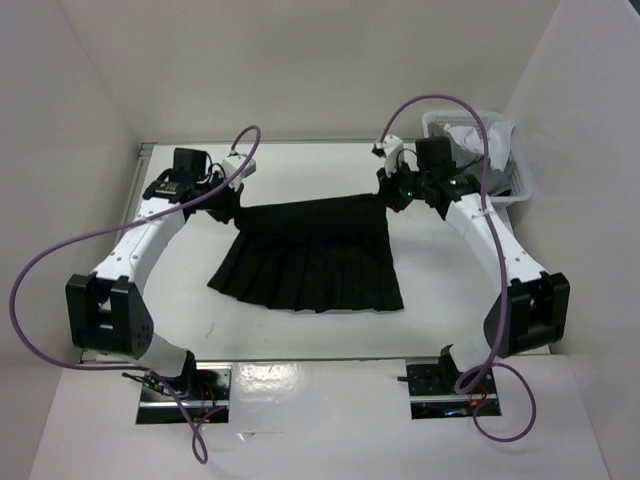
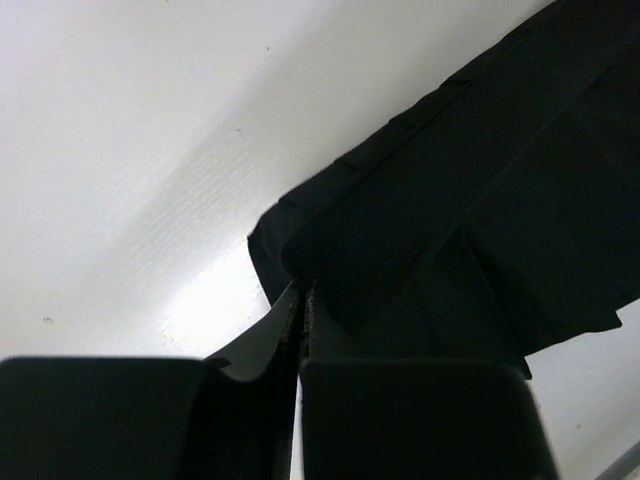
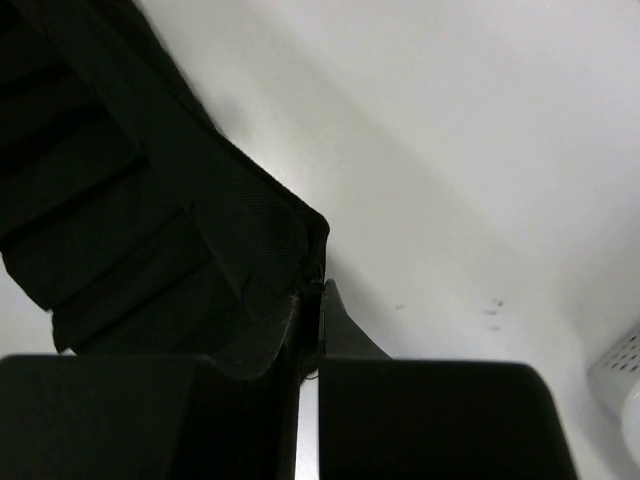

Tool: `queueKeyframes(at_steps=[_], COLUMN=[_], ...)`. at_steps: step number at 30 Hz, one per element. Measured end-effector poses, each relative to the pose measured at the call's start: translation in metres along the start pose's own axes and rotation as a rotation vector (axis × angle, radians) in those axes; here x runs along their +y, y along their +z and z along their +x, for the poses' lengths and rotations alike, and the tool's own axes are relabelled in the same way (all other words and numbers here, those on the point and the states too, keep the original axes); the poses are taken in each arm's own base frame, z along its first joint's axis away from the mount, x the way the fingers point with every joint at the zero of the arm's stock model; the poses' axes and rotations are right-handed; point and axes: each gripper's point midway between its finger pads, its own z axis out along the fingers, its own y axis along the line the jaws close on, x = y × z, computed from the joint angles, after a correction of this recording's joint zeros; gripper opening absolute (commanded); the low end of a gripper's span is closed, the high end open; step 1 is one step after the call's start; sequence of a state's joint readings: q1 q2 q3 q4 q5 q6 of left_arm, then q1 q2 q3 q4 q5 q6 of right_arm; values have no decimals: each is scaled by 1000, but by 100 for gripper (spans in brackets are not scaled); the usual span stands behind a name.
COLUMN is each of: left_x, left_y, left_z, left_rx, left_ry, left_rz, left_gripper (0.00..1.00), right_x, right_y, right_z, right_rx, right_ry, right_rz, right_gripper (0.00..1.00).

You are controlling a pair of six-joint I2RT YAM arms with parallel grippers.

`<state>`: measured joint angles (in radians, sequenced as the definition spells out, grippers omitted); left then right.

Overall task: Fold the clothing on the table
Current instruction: Fold the skirt

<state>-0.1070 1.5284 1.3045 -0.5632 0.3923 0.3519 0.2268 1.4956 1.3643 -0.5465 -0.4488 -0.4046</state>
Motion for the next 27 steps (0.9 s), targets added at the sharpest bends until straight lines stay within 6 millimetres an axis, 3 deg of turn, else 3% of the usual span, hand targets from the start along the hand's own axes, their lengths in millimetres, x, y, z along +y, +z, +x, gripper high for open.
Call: queueKeyframes(at_steps=[6,10,14,15,18,21,22,23,27], left_x=[-24,-47,-56,-58,-71,-84,-88,-90,-94], left_y=[-24,-30,-38,-41,-53,-69,-74,-79,-98], left_z=[12,31,53,59,70,71,70,68,60], left_rx=[-12,22,92,108,138,121,108,93,37], left_ry=[80,135,207,219,297,382,403,430,482], left_rz=[20,69,99,106,143,158,156,152,114], left_gripper=[7,14,16,23,34,35,35,35,35], right_x=[33,46,67,76,104,127,132,137,147], right_y=[-7,-14,-23,-25,-31,-39,-42,-44,-52], right_z=[55,75,97,102,115,134,140,146,158], right_rx=[144,216,324,351,416,501,528,555,617], right_ry=[-73,-124,-198,-219,-284,-315,-314,-307,-321], right_rz=[-62,-121,-198,-229,-340,-468,-502,-535,-606], right_gripper=[0,0,0,0,11,32,54,68,93])
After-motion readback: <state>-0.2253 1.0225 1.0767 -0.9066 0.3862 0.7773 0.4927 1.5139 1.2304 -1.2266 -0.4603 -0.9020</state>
